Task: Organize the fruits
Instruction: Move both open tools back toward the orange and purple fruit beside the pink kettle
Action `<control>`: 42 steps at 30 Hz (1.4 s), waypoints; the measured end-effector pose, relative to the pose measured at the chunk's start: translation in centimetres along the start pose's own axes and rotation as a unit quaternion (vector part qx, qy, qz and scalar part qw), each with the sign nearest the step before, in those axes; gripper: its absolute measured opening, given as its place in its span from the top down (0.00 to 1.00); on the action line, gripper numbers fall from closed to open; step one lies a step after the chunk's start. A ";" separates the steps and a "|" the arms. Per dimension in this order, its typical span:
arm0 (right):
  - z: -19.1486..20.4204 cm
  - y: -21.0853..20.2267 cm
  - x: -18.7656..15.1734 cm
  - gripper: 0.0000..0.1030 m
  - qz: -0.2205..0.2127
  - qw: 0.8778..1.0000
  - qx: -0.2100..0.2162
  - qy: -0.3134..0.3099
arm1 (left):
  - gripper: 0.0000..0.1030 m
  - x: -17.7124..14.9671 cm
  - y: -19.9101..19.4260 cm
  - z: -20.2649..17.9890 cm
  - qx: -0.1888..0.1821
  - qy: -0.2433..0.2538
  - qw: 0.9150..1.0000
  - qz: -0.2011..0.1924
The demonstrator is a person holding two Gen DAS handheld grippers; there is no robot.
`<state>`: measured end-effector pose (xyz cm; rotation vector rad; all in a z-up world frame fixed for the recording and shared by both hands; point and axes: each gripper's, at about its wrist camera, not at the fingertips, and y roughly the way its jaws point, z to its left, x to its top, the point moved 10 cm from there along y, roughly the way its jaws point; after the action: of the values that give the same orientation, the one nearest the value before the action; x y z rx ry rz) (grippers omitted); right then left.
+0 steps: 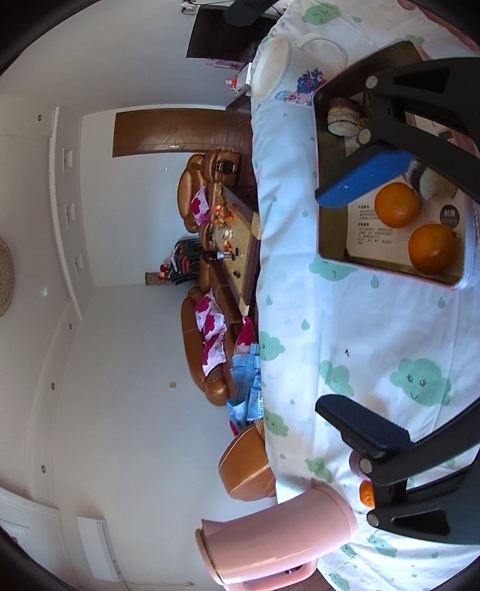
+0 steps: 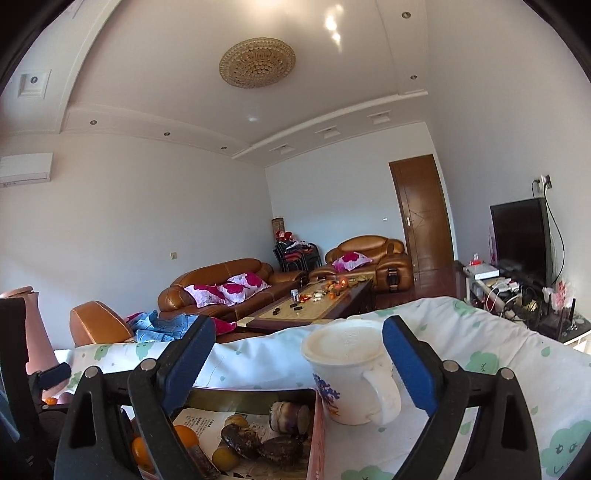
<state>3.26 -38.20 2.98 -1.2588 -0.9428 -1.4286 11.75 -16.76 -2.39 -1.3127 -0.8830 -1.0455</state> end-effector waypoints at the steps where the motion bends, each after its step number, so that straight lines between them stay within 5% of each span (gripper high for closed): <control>1: 0.3 -0.2 0.1 0.09 -0.005 1.000 0.000 -0.007 | 0.00 0.2 -0.3 0.4 0.011 0.003 1.000 -0.009; 8: 1.1 -2.1 1.1 0.01 -0.047 0.998 -0.013 -0.026 | 0.00 1.0 -2.0 2.6 0.029 -0.012 0.998 -0.054; 17: 3.1 -4.1 1.7 0.01 -0.087 0.994 -0.007 -0.070 | 0.00 -0.4 -1.6 3.7 0.009 -0.047 0.999 -0.016; 35: 4.8 -4.7 1.6 0.01 -0.094 0.988 -0.027 -0.121 | 0.00 -1.8 -3.7 5.3 -0.034 -0.038 0.999 -0.004; 42: 5.2 -4.0 1.1 0.01 -0.060 0.995 -0.026 -0.079 | 0.00 -2.4 -4.0 5.9 -0.059 -0.034 0.998 0.009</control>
<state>0.58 -32.51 5.16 -1.3903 -1.1100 -1.4714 7.60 -10.55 -2.87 -1.4599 -0.8694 -1.0579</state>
